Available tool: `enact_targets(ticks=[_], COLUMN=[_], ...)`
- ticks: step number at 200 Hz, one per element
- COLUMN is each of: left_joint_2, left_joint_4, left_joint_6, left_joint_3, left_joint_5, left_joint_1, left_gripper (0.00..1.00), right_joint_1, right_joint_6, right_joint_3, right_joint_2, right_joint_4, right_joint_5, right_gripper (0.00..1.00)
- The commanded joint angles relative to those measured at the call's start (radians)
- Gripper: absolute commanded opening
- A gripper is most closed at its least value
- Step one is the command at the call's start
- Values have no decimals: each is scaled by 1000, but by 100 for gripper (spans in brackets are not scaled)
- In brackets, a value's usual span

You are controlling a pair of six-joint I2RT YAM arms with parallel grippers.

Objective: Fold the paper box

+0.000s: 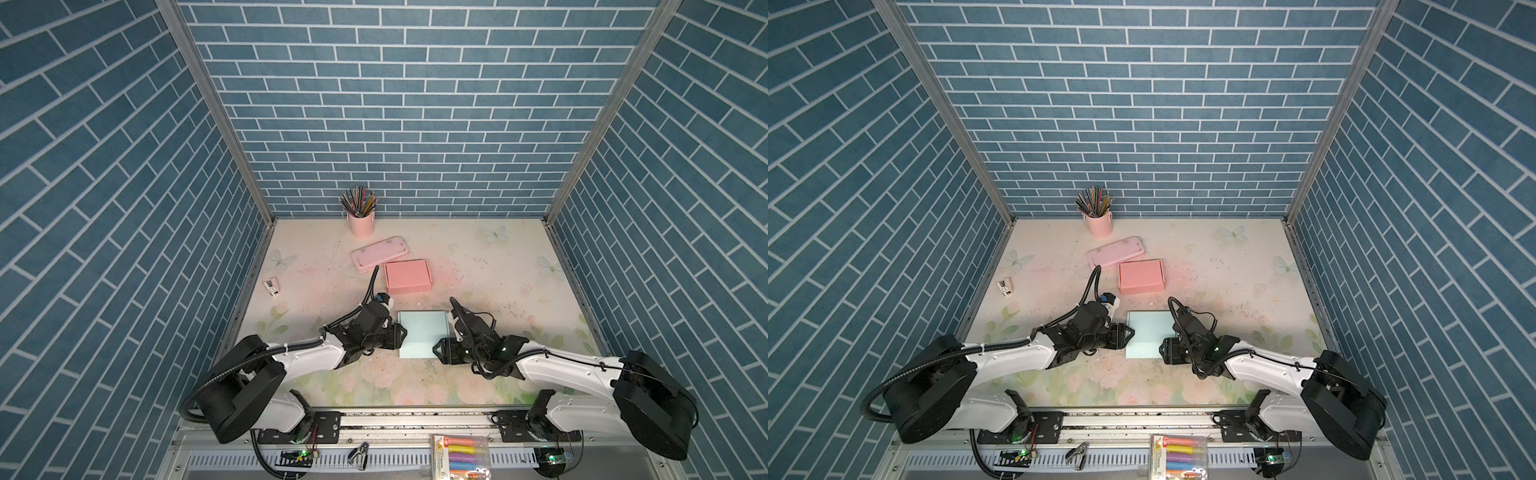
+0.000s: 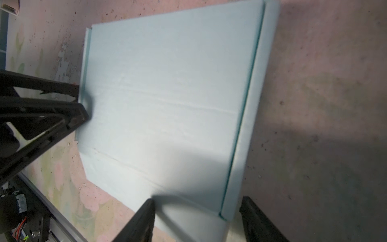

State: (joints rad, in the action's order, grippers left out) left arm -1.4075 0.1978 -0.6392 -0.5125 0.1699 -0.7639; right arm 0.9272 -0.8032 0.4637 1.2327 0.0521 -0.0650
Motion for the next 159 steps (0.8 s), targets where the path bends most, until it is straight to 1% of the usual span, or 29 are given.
enact_targets(ticks=[1, 81, 159], left_joint_2=[-27, -85, -82], left_joint_4=[36, 75, 66], left_joint_6=[31, 26, 33], left_joint_3=[-31, -4, 4], left_joint_5=[16, 29, 26], left_joint_1=[10, 13, 13], left_gripper=[55, 51, 50], right_joint_1=[4, 5, 5], right_joint_6=[30, 57, 97], right_joint_3=[21, 43, 73], right_joint_2=[15, 57, 87], right_joint_4=[32, 48, 106], right_joint_5=[35, 58, 105], right_gripper=[66, 66, 65])
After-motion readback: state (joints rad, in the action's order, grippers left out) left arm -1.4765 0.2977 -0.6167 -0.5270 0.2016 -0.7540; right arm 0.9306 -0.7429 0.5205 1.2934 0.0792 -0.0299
